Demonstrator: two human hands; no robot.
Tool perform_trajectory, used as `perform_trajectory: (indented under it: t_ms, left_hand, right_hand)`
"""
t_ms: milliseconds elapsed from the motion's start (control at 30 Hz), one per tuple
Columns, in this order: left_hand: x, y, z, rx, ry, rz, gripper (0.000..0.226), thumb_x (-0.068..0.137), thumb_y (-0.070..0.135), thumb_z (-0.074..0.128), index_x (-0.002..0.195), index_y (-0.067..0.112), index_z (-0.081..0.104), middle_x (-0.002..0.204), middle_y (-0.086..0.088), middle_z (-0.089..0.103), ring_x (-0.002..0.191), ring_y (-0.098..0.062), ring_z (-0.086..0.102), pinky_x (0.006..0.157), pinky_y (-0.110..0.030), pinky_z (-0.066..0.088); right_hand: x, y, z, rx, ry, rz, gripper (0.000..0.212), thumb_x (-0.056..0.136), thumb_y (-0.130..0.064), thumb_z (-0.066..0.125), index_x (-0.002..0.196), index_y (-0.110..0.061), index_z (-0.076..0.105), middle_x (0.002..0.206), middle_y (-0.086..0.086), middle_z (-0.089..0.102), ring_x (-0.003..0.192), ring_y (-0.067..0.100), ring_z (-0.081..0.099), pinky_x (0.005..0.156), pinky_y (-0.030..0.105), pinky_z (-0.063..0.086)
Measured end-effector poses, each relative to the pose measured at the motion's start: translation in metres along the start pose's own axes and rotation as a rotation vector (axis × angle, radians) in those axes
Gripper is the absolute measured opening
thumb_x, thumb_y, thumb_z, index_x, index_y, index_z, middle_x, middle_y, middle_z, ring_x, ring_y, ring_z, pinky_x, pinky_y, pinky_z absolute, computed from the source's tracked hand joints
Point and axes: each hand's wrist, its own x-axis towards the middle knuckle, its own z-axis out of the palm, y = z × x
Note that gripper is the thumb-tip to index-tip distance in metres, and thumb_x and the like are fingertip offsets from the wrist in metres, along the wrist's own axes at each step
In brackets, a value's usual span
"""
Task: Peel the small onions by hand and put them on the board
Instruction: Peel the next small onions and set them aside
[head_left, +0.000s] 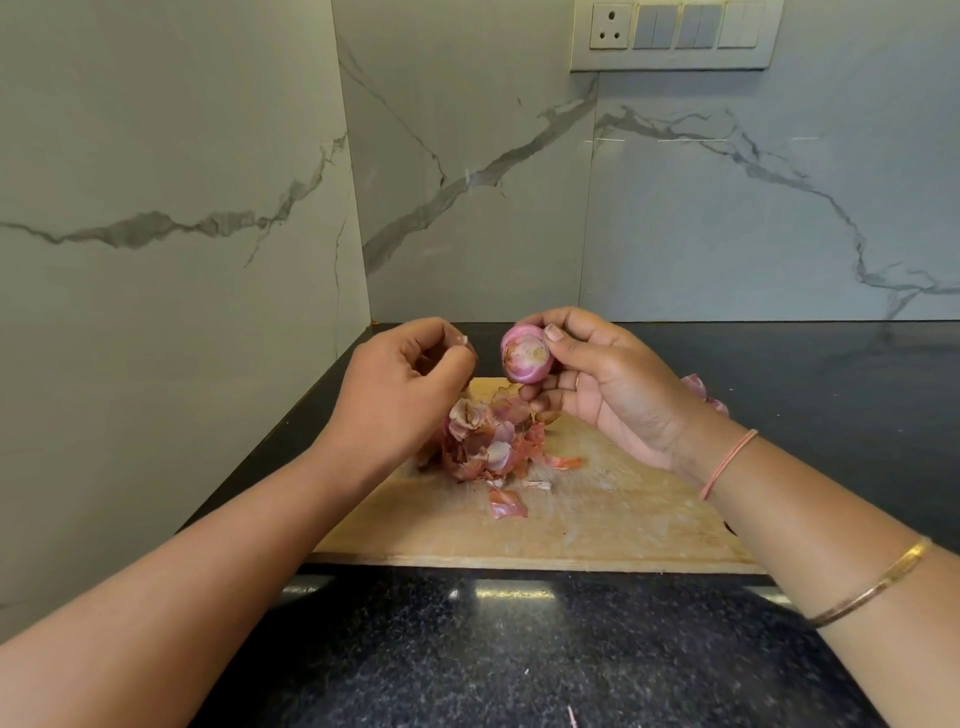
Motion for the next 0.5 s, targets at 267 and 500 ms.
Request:
perform_trajectory:
  t_ms: [267,500]
  left_hand:
    - [0.0020,-0.0028,0.0013,0.068,0.020,0.007,0.026,0.082,0.004,0.066,0.074,0.028,0.065,0.076,0.012,0.067,0.067,-0.001,0.063,0.061,-0.013,0.050]
    - [-0.0036,0.0046,0.0022,-0.046,-0.027,-0.037,0.008,0.084,0.029,0.065,0.083,0.030,0.072,0.076,0.012,0.072,0.075,-0.004,0.067,0.073,-0.028,0.057]
  right_hand:
    - [-0.0013,0.0016,0.0022,-0.004,-0.006,0.019,0.019,0.100,-0.011,0.040,0.103,-0.007,0.058,0.085,0.016,0.060,0.062,0.017,0.058,0.057,0.025,0.052]
    - [-0.0005,0.0036,0.0020,-0.035,-0.009,0.015,0.017,0.098,-0.011,0.044,0.108,-0.006,0.057,0.093,0.017,0.065,0.075,0.025,0.062,0.072,0.036,0.056]
